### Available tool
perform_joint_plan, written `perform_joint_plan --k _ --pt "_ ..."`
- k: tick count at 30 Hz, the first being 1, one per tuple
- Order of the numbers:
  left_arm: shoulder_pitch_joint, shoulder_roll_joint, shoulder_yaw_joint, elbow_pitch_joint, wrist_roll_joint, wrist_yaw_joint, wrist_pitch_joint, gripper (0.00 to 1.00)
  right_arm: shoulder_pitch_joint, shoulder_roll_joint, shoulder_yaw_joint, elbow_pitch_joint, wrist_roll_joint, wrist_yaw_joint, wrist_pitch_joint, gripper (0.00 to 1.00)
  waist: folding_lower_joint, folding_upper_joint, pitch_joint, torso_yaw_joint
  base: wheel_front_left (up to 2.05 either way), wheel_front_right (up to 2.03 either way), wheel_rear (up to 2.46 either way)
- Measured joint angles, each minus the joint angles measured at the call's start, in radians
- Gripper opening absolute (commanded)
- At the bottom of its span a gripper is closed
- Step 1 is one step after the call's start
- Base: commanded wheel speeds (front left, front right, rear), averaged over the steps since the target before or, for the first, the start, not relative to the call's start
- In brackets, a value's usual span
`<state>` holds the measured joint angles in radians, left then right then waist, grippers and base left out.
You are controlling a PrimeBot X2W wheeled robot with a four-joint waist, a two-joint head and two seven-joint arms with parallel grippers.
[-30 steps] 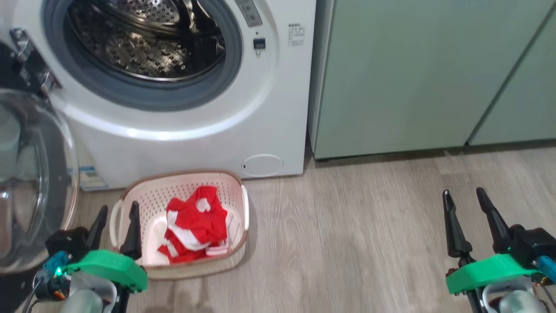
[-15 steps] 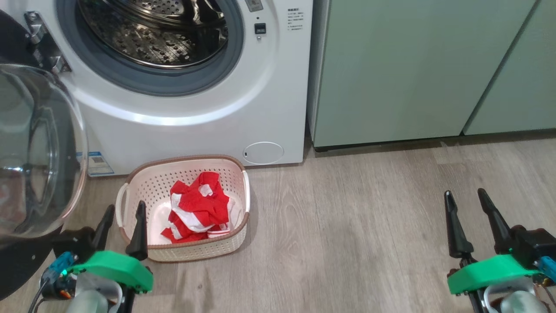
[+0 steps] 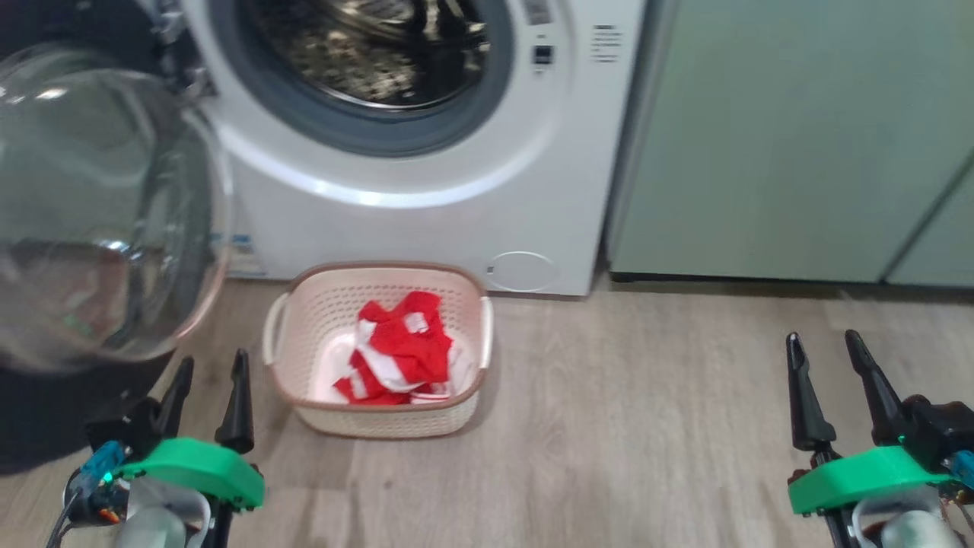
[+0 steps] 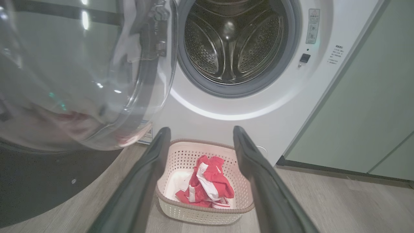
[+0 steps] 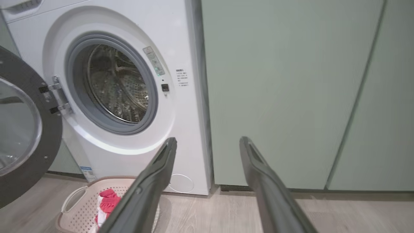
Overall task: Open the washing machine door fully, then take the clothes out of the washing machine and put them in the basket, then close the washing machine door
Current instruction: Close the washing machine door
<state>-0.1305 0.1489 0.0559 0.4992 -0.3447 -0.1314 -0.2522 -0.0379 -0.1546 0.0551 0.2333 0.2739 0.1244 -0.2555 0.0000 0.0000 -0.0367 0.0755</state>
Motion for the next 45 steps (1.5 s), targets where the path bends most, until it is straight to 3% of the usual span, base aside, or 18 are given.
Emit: perform_joint_plan --k 23,40,42,43,44,45 --pt "-0.038 -0.014 0.070 0.023 0.036 0.001 0.000 1.00 -0.015 0.022 0.009 -0.004 0.000 0.000 0.000 1.00 0.0000 0.0000 0.027 0.393 0.00 0.00 0.00" --pt "-0.031 -0.058 0.200 -0.038 0.048 0.008 0.000 1.00 -0.130 -0.005 0.100 0.037 0.011 0.000 0.000 1.00 0.0000 0.0000 0.083 0.445 0.00 0.00 0.00" --pt "-0.028 -0.063 0.221 -0.044 0.044 0.008 0.000 0.45 -0.130 -0.005 0.101 0.039 0.014 0.000 0.000 1.00 0.0000 0.0000 0.083 0.444 0.00 0.00 0.00" --pt "-0.025 -0.065 0.231 -0.045 0.035 0.008 0.000 0.09 -0.130 -0.005 0.102 0.039 0.017 0.000 0.000 1.00 0.0000 0.0000 0.083 0.444 0.00 0.00 0.00" --pt "-0.024 -0.067 0.246 -0.045 0.017 0.007 0.000 0.00 -0.130 -0.005 0.102 0.039 0.018 0.000 0.000 1.00 0.0000 0.0000 0.082 0.443 0.00 0.00 0.00" --pt "-0.024 -0.069 0.259 -0.042 -0.007 0.007 0.000 0.00 -0.130 -0.005 0.102 0.040 0.018 0.000 0.000 1.00 0.0000 0.0000 0.081 0.443 0.00 0.00 0.00"
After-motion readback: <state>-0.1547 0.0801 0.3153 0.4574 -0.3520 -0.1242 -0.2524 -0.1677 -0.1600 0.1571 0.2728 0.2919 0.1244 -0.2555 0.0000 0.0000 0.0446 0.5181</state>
